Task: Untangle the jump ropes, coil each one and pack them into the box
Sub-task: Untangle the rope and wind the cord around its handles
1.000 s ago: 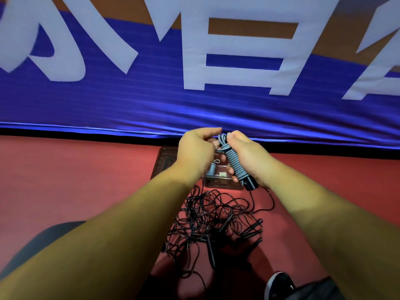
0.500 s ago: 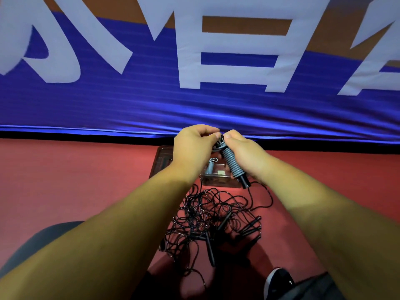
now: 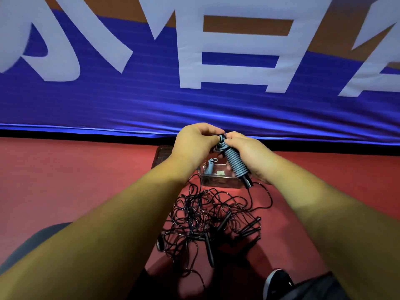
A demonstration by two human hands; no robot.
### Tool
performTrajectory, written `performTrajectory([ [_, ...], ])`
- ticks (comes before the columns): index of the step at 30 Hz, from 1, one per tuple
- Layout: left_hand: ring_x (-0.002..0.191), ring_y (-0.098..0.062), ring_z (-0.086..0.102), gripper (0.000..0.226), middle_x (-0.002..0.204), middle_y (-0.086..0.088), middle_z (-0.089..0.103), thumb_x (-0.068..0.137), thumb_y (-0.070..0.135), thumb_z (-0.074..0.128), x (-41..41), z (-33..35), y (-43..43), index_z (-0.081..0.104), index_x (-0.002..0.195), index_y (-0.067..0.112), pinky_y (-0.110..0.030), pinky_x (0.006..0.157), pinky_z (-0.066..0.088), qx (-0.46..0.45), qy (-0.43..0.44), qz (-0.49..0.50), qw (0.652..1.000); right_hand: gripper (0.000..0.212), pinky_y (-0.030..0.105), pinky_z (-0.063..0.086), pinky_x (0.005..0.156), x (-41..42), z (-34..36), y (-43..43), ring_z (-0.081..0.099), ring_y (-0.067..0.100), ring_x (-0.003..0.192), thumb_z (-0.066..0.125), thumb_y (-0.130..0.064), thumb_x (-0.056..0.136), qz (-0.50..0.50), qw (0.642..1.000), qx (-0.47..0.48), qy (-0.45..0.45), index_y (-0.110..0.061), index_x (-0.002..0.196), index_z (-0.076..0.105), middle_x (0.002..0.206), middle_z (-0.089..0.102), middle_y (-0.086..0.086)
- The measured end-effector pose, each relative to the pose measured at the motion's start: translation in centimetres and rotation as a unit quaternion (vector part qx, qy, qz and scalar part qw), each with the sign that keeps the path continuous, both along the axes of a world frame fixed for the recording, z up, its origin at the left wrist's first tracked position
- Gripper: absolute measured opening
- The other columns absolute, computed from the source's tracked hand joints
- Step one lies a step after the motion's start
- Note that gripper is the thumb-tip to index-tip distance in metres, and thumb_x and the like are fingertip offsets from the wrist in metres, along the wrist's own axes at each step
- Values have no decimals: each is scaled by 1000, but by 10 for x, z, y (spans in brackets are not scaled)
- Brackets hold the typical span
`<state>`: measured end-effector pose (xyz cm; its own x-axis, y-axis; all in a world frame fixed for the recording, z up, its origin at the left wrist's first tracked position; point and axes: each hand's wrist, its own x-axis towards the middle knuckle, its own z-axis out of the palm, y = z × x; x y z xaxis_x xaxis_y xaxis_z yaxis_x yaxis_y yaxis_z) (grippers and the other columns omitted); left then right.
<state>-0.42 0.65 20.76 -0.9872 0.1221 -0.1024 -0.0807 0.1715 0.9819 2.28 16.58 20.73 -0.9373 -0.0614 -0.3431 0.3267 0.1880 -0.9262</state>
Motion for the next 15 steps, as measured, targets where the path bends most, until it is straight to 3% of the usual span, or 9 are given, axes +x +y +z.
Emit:
performTrajectory([
  [5, 83, -20, 74, 14, 86, 2, 77, 90, 9, 74, -2, 0, -5, 76, 86, 22, -46, 86, 63, -21, 32, -9, 999, 16, 35, 52, 52, -1, -3, 0, 62, 21, 59, 52, -24, 111, 36, 999, 24, 8, -23, 123, 62, 87, 65, 10],
  [8, 73, -13, 64, 10, 85, 7, 72, 91, 12, 72, -1, 5, -6, 70, 88, 21, -34, 80, 57, -87, 104, -13, 991, 26, 32, 51, 50, -1, -7, -2, 63, 20, 59, 61, -32, 107, 70, 992, 108, -2, -25, 131, 59, 80, 67, 5],
  [12, 70, -5, 60, 14, 79, 3, 68, 97, 7, 62, 9, 16, -2, 65, 92, 20, -21, 68, 49, -94, 126, -32, 987, 24, 37, 55, 55, -1, -9, -4, 63, 17, 58, 66, -45, 102, 78, 982, 174, 6, -34, 123, 61, 73, 68, -4],
  [15, 74, -9, 66, 17, 79, 4, 70, 95, 3, 60, 14, 25, 0, 65, 91, 19, -28, 74, 54, -66, 142, -29, 987, 29, 31, 52, 54, -3, -2, -1, 62, 16, 56, 65, -57, 99, 78, 972, 220, 25, -42, 123, 61, 76, 69, -3],
])
